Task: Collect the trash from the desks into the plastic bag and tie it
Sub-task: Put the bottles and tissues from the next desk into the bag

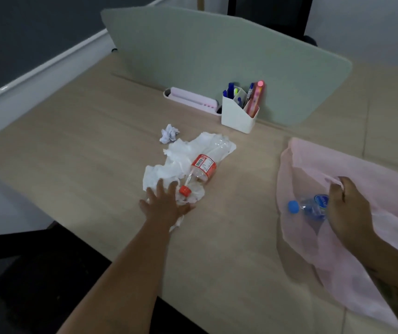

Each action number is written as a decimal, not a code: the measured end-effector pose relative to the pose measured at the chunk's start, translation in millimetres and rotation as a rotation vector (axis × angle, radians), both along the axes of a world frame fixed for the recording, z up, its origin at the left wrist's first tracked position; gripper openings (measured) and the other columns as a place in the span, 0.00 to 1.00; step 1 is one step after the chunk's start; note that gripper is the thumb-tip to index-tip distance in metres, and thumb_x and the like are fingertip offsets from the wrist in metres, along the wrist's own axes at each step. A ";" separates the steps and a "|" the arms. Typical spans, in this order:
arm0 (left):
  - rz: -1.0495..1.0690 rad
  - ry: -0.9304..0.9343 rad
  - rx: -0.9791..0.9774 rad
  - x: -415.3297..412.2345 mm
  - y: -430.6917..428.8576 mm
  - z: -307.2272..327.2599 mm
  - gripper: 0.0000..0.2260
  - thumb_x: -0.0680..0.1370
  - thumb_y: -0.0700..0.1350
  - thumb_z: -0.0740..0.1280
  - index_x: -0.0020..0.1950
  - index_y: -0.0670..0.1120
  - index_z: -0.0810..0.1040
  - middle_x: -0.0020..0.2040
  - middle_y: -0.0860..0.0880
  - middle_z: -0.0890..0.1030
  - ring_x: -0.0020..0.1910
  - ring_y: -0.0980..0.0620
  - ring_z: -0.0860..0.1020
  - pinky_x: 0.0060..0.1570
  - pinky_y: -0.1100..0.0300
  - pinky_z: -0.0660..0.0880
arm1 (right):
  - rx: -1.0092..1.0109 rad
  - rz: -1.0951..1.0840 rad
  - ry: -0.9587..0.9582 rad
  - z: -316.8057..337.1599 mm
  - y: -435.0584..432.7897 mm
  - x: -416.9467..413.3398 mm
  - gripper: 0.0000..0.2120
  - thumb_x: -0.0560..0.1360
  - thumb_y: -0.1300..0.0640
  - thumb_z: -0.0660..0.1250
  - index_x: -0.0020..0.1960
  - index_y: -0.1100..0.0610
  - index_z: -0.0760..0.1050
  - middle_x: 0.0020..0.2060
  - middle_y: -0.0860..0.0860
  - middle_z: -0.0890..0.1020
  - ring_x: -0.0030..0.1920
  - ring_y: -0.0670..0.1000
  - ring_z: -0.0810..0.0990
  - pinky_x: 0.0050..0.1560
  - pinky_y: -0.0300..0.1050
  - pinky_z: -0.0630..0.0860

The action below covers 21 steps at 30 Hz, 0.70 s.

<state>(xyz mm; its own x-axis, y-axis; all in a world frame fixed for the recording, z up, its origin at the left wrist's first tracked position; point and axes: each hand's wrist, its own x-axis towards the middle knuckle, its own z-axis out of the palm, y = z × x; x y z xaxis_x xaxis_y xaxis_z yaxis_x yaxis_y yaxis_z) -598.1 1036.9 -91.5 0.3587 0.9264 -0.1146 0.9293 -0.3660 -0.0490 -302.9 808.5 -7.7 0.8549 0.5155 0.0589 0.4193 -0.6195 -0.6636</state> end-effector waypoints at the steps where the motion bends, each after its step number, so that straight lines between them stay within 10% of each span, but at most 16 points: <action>1: -0.054 -0.040 0.065 -3.8 -3.7 -1.0 0.34 0.65 0.72 0.68 0.60 0.48 0.76 0.56 0.39 0.80 0.48 0.37 0.80 0.40 0.49 0.76 | -0.003 -0.007 -0.011 1.7 -0.5 2.2 0.14 0.82 0.53 0.51 0.58 0.56 0.72 0.43 0.53 0.75 0.41 0.55 0.73 0.41 0.48 0.68; 5: -0.089 -0.298 -0.040 -10.2 8.9 6.9 0.12 0.80 0.49 0.66 0.54 0.41 0.73 0.48 0.39 0.78 0.45 0.38 0.78 0.40 0.49 0.73 | -0.001 -0.071 -0.051 13.1 1.3 15.5 0.16 0.79 0.51 0.50 0.60 0.53 0.71 0.45 0.59 0.78 0.42 0.59 0.74 0.42 0.49 0.68; 21: -0.450 -0.778 -0.151 117.6 -26.7 121.6 0.09 0.83 0.50 0.53 0.52 0.45 0.67 0.40 0.47 0.74 0.38 0.45 0.72 0.39 0.54 0.68 | 0.098 -0.295 -0.123 44.2 -36.9 33.1 0.15 0.82 0.53 0.51 0.60 0.59 0.70 0.51 0.66 0.79 0.51 0.66 0.78 0.48 0.52 0.71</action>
<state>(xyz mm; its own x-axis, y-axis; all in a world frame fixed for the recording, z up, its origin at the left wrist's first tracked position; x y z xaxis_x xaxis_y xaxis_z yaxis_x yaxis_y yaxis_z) -480.5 1010.3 30.1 0.7098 0.6746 0.2025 0.4477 -0.6541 0.6096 -269.9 771.6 36.5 0.9500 0.2333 0.2074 0.3114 -0.6623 -0.6815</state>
